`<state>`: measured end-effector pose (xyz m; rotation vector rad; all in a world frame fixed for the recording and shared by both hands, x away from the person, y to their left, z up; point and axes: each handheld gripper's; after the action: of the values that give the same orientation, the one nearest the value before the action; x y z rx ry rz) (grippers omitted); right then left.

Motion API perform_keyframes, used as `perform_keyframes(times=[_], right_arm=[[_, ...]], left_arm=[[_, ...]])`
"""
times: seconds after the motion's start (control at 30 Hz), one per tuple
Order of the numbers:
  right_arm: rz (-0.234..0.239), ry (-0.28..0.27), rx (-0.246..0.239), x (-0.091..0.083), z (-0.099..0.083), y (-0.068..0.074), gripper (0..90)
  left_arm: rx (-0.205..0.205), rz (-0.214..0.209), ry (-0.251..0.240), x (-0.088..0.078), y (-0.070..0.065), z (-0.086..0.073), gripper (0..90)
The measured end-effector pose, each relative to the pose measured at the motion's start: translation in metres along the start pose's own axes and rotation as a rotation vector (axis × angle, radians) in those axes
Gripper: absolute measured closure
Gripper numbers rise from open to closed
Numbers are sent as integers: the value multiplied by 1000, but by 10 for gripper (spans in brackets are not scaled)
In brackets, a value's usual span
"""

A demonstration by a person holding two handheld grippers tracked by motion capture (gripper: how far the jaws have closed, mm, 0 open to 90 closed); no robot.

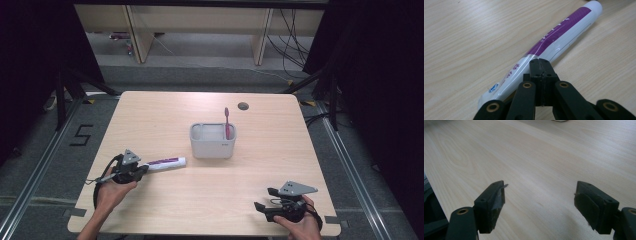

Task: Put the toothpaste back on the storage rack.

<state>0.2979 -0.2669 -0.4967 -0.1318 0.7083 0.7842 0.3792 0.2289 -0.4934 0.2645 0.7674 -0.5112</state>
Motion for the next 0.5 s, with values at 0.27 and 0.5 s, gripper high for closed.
perform_keyframes(times=[0.27, 0.5], right_arm=[[-6, -4, -5, 0, 0, 0, 253], [-5, -4, -4, -1, 0, 0, 253]], left_arm=[[-13, 14, 11, 7, 4, 6, 892], [-37, 34, 19, 13, 13, 14, 890]])
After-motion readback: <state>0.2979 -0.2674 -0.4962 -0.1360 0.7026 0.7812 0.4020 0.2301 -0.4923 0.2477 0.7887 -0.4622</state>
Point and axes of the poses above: each handheld gripper's, and its own axes: x roughly forward along the jaws, z roughly out of its top, y roughly to its left
